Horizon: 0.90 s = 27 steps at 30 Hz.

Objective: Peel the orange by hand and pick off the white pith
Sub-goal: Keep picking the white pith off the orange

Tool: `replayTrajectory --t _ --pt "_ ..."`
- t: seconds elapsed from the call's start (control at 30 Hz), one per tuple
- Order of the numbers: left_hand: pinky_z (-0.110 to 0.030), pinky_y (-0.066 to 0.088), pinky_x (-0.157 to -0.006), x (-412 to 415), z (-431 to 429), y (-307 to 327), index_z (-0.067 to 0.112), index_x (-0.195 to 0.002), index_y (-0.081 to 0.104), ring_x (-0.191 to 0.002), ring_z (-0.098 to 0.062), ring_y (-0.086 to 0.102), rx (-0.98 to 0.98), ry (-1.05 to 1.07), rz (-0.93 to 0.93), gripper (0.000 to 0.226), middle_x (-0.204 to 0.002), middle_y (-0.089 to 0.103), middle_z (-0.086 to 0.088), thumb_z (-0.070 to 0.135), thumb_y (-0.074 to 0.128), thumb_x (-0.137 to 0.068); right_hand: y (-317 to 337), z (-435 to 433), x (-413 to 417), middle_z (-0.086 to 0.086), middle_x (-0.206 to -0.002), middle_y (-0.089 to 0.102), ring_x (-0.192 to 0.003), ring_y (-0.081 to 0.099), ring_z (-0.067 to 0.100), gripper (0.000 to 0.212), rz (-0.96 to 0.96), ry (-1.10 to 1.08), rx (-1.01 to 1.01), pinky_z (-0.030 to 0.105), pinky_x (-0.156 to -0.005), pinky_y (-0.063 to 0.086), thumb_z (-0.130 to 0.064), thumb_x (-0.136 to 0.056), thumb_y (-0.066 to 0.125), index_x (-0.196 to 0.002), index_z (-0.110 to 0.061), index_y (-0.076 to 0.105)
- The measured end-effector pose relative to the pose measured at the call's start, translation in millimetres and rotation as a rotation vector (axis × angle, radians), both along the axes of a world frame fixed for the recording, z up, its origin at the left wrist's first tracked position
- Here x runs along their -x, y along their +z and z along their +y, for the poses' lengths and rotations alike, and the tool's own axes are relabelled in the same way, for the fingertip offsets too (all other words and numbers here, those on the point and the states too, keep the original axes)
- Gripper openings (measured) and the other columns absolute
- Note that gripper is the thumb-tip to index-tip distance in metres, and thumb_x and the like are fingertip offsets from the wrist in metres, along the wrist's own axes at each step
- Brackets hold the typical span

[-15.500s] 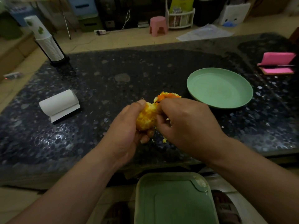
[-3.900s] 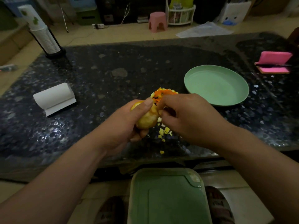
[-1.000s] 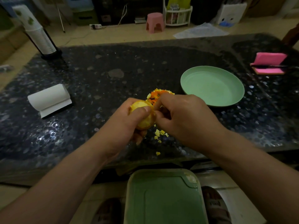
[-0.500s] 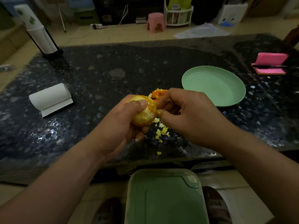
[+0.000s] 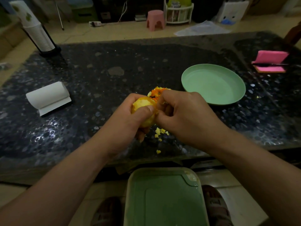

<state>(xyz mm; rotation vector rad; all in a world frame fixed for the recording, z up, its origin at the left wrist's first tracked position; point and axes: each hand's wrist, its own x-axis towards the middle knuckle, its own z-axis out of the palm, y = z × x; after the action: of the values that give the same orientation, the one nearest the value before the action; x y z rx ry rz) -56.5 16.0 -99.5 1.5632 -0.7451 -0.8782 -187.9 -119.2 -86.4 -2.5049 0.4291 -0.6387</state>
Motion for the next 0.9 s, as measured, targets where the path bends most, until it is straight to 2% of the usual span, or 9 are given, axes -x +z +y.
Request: replayTrajectory --t 0.13,0.3,0.47,0.57,0.7,0.8,0.9 --pt "-0.031 0.045 -0.049 0.1 -1.0 0.9 0.018 -0.118 0.062 -0.067 -0.018 0.061 0.025 0.005 0.068 0.037 -0.092 0.068 -0.01 0.036 0.06 -0.086 -2.4 5.1 -3.3 -0.005 -0.059 0.054 -0.055 0.052 0.017 0.02 -0.083 -0.044 0.024 0.042 -0.052 0.049 -0.031 -0.087 0.068 -0.074 -0.022 0.057" --pt "-0.03 0.043 -0.047 -3.6 1.9 1.4 0.014 -0.12 0.061 -0.063 -0.019 0.058 0.041 -0.015 0.098 0.04 -0.09 0.066 -0.012 0.034 0.058 -0.086 -1.6 9.1 -4.6 -0.004 -0.06 0.053 -0.055 0.051 0.019 0.016 -0.12 -0.068 0.099 0.04 -0.052 0.047 -0.024 -0.086 0.069 -0.076 -0.019 0.058" --pt "-0.027 0.039 -0.043 -6.5 6.6 1.9 0.008 -0.124 0.06 -0.061 -0.018 0.056 0.094 -0.051 0.204 0.044 -0.086 0.064 -0.011 0.028 0.055 -0.085 0.2 1.1 -1.7 -0.007 -0.059 0.053 -0.054 0.048 0.009 0.014 -0.111 -0.051 -0.025 0.03 -0.051 0.043 -0.021 -0.087 0.071 -0.078 -0.022 0.061" --pt "-0.025 0.036 -0.041 -9.5 10.1 2.6 0.008 -0.127 0.061 -0.06 -0.02 0.054 0.133 -0.097 0.313 0.057 -0.092 0.063 -0.015 0.032 0.063 -0.076 -0.1 -9.2 -0.6 -0.006 -0.06 0.057 -0.054 0.05 0.009 0.014 -0.107 -0.079 -0.1 0.028 -0.052 0.043 -0.021 -0.089 0.072 -0.08 -0.023 0.062" --pt "-0.023 0.037 -0.039 -8.6 10.2 3.8 0.005 -0.138 0.057 -0.061 -0.02 0.053 0.19 -0.117 0.46 0.074 -0.102 0.06 -0.022 0.038 0.063 -0.072 -4.6 -21.9 -1.3 -0.008 -0.068 0.063 -0.062 0.058 0.011 0.007 -0.025 -0.108 -0.127 0.025 -0.054 0.044 -0.023 -0.098 0.067 -0.094 -0.029 0.066" --pt "-0.023 0.038 -0.039 -9.8 8.7 3.3 0.004 -0.142 0.054 -0.063 -0.02 0.054 0.194 -0.107 0.509 0.078 -0.104 0.058 -0.022 0.037 0.064 -0.072 -9.2 -21.0 -1.2 -0.004 -0.072 0.064 -0.056 0.056 0.011 0.021 0.045 -0.07 -0.158 0.026 -0.049 0.041 -0.016 -0.102 0.058 -0.112 -0.032 0.067" --pt "-0.023 0.038 -0.039 -11.6 7.2 1.7 0.005 -0.144 0.053 -0.065 -0.021 0.054 0.176 -0.083 0.508 0.08 -0.105 0.058 -0.022 0.036 0.066 -0.072 -8.0 -16.9 -2.6 -0.005 -0.076 0.066 -0.058 0.055 0.009 0.016 0.046 -0.044 -0.174 0.026 -0.052 0.041 -0.021 -0.105 0.057 -0.108 -0.033 0.069"
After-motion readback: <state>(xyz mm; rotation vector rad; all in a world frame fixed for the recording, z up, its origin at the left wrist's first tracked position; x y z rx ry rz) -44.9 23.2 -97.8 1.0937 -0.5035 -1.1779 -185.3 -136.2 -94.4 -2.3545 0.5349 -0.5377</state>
